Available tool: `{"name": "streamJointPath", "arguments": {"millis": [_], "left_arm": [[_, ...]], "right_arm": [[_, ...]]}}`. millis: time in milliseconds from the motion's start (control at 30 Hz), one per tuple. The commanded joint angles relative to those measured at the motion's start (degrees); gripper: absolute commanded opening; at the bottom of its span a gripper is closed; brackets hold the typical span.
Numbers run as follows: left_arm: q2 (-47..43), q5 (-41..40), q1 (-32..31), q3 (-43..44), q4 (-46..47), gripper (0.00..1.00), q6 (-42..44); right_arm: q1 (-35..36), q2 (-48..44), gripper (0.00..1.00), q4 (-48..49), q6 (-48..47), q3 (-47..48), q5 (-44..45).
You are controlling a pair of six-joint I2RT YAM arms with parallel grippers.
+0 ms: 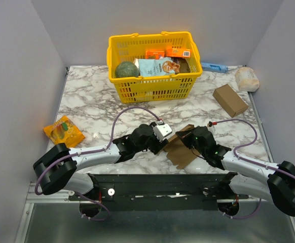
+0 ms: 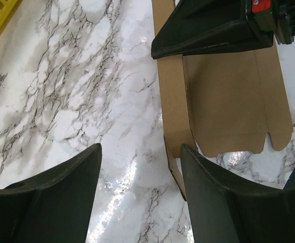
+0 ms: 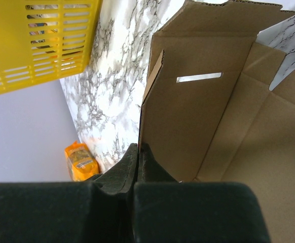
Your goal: Fold the paper box
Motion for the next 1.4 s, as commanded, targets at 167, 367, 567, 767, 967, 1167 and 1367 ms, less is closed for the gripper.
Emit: {"name": "streamJointPath", "arguments": {"millis": [167,367,567,767,967,1167,1367], "left_arm": [[2.6,-0.2,-0.6,1.5,3.2,0.7,2.1],[3.9,-0.7,-1.0,2.7,4.6,0.69,5.0],[7.3,-1.3,-2.1,5.0,4.8,0.66,7.2],[9.2,-8.8,-5.5,4.0,8.1,0.61,9.9],[10.9,-17.4,-8.0,2.0,14.6,0.6,11.6],[13.9,-23.3,-11.1,1.4,19.9,0.56,15.5],[15.0,-24.8,-11.6,1.7,22.0,0.5,17.4]], "right_arm": [[-0.4,0.5,0.04,-3.0,-1.3,-1.2,2.3],[-0.3,0.6,0.04,-2.8,-1.3,-1.2,2.0],[-0.4,0.5,0.04,-2.6,-1.5,-1.2,1.8],[-0.4,0.4,0.04,-2.5,-1.5,-1.3,1.5],[-0.4,0.4,0.04,-2.4,-0.9,-1.4,1.2],[-0.4,0.5,0.04,-2.4,-0.8,-1.4,1.1],[-0.4,0.7,0.03,-2.1,-0.8,-1.4,0.9]]}}
